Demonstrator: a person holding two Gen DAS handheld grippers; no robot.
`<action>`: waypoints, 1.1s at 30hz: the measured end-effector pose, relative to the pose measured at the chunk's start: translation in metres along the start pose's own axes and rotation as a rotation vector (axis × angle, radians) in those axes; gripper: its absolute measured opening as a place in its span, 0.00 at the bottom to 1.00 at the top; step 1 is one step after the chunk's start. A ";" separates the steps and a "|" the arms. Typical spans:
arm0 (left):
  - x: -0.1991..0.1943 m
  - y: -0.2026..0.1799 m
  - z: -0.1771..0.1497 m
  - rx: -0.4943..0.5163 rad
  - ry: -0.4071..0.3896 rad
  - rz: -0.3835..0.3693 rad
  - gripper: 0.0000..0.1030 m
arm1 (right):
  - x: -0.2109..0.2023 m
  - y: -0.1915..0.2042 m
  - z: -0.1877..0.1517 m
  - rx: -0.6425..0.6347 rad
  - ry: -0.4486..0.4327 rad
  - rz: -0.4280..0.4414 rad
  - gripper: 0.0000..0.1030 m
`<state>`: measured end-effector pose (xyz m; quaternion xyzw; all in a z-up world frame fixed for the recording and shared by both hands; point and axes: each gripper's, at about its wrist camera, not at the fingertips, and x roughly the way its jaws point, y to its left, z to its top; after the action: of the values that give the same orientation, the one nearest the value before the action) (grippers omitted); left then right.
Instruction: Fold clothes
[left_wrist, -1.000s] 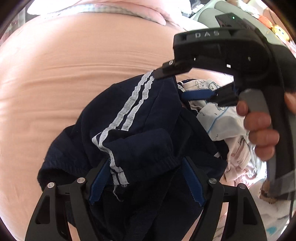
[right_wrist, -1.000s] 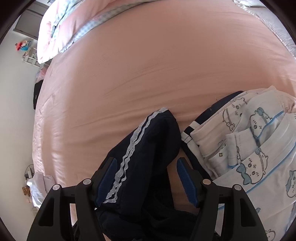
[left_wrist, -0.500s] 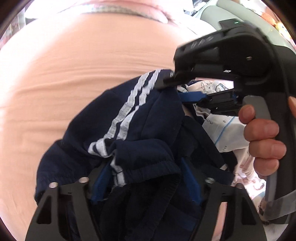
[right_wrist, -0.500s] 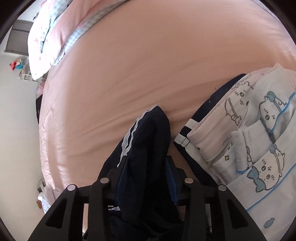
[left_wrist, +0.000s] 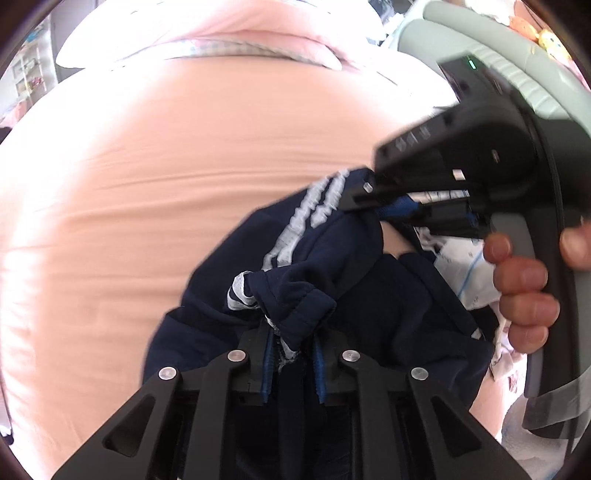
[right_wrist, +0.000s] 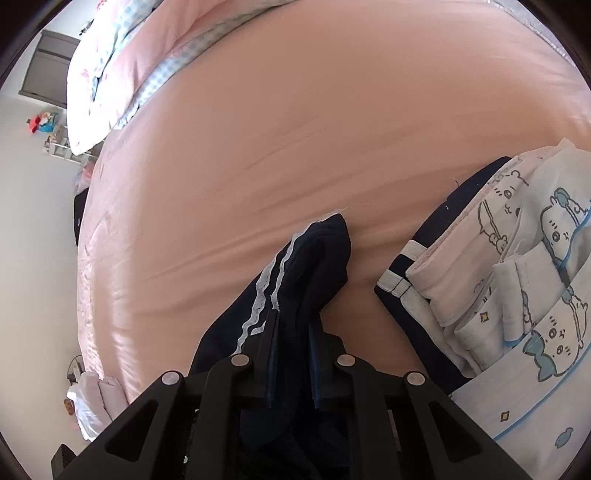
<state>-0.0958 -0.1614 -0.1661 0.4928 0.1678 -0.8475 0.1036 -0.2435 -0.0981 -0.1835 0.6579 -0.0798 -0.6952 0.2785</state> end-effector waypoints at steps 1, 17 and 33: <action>-0.002 0.004 0.002 -0.009 -0.004 0.000 0.14 | 0.000 0.002 0.000 -0.004 -0.001 0.000 0.11; -0.014 0.059 0.028 -0.047 -0.051 0.016 0.14 | -0.012 0.045 0.014 -0.117 -0.177 0.089 0.08; -0.022 0.100 0.077 -0.034 -0.121 0.121 0.12 | -0.013 0.057 0.021 -0.207 -0.228 0.055 0.08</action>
<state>-0.1125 -0.2831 -0.1298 0.4479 0.1453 -0.8651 0.1729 -0.2479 -0.1444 -0.1420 0.5401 -0.0569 -0.7620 0.3528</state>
